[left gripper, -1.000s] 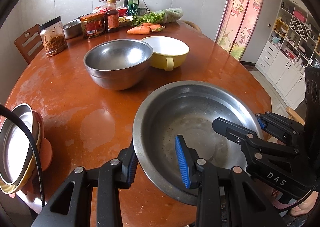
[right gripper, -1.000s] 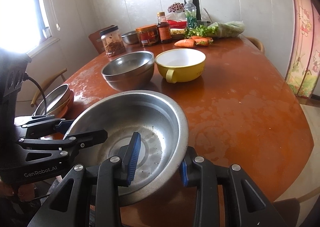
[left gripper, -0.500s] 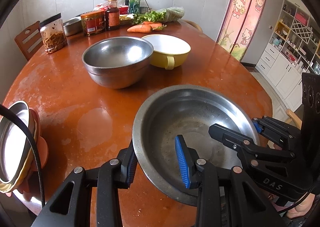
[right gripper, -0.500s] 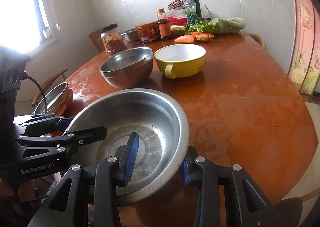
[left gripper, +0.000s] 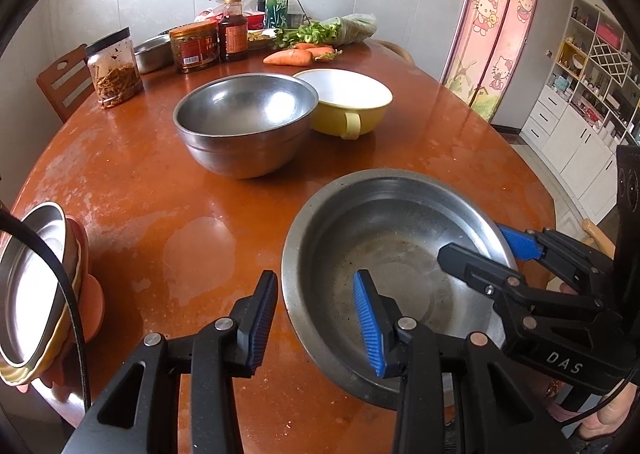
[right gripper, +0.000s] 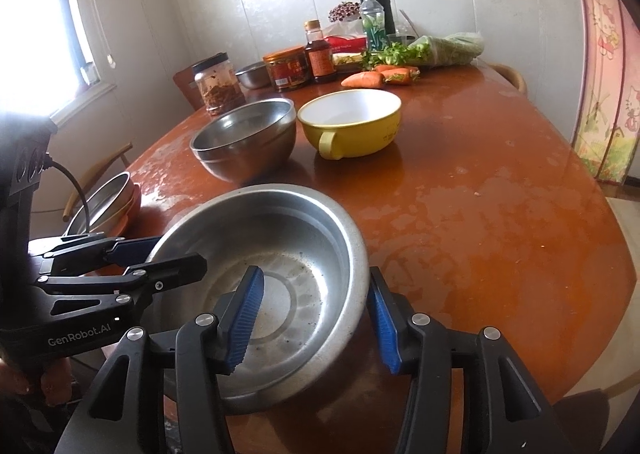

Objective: Organize plates and bowls
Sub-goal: 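Drag the steel basin with the left tool toward the table edge, then set the steel basin down and open the left tool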

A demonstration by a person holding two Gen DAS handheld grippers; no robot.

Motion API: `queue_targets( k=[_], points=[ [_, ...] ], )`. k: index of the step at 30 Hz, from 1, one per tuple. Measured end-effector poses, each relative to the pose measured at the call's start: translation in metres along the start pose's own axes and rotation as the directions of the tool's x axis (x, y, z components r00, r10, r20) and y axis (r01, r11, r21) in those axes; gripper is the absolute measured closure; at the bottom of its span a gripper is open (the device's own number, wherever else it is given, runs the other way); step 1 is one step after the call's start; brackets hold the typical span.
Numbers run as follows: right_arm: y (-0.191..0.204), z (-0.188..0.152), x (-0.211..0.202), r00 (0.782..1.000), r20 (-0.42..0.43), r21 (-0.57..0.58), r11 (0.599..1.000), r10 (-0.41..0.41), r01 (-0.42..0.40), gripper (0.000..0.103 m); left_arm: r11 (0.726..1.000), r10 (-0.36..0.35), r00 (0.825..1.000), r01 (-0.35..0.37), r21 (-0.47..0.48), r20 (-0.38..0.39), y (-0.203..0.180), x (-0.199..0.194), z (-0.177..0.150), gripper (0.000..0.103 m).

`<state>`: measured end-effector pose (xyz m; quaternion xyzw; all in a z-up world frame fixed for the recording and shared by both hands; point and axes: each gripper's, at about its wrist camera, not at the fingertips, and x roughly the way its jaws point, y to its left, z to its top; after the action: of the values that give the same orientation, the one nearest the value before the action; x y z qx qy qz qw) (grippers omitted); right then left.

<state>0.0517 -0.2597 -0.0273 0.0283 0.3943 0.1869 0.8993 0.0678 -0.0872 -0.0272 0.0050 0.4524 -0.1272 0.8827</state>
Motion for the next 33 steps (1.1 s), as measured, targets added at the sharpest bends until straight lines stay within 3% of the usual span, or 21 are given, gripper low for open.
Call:
queue_targets(
  k=[3, 8, 11, 25, 33],
  points=[
    [-0.001, 0.001, -0.003, 0.999, 0.018, -0.010, 0.999, -0.032, 0.032, 0.042, 1.000, 0.013, 1.000, -0.013, -0.006, 0.012, 0.002, -0.003, 0.001, 0.061],
    [-0.003, 0.002, -0.007, 0.999, 0.035, -0.013, 0.999, -0.040, 0.041, 0.040, 0.999, 0.032, 0.999, -0.032, -0.014, 0.026, 0.004, -0.007, 0.002, 0.057],
    [-0.006, 0.002, -0.006, 0.999, 0.037, -0.005, 0.999, -0.032, 0.032, 0.031, 0.999, 0.040, 0.999, -0.040, -0.011, 0.029, 0.004, -0.009, 0.001, 0.057],
    [-0.001, 0.004, -0.007, 0.995, 0.063, -0.020, 0.997, -0.071, 0.072, 0.027, 0.998, 0.061, 0.996, -0.060, -0.018, 0.069, 0.014, -0.022, -0.002, 0.043],
    [0.008, 0.010, -0.018, 0.985, 0.133, -0.049, 0.992, -0.105, 0.113, 0.023, 0.997, 0.077, 0.990, -0.073, -0.039, 0.119, 0.027, -0.034, -0.003, 0.038]
  ],
)
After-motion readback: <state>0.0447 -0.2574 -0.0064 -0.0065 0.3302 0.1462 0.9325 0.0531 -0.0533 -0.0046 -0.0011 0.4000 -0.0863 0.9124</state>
